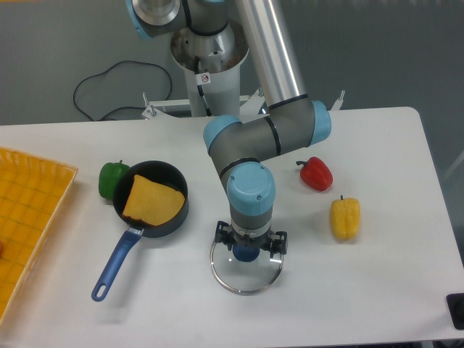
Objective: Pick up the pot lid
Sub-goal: 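Close the gripper on the blue knob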
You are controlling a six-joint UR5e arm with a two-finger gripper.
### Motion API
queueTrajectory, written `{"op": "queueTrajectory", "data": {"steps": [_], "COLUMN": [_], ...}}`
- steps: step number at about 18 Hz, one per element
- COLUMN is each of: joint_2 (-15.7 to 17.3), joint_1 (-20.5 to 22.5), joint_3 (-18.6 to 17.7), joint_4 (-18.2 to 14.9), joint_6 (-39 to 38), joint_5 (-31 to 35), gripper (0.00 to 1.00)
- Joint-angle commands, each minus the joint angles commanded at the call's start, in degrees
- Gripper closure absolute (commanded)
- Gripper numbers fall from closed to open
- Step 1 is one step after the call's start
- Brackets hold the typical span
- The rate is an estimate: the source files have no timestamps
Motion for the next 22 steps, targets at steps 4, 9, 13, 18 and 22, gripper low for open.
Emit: {"op": "queueTrajectory", "data": {"steps": [4,9,13,18,22], "joint_2": [-0.3,-0.5,-0.5,-0.6,-0.6], "joint_1": [-0.1,-0.4,-0.4,-0.4,-0.8], "joint_3": [0.0,0.0,-0.3,-0.4,-0.4], "joint_4": [0.0,0.0,0.0,-0.1,-0.1], "joint_6": [-0.1,-1.1,-1.1,-1.0,-1.0], "joint_5": [0.0,0.0,0.0,0.0,0.0], "gripper": [0.0,0.0,0.04,0.17,0.3]}}
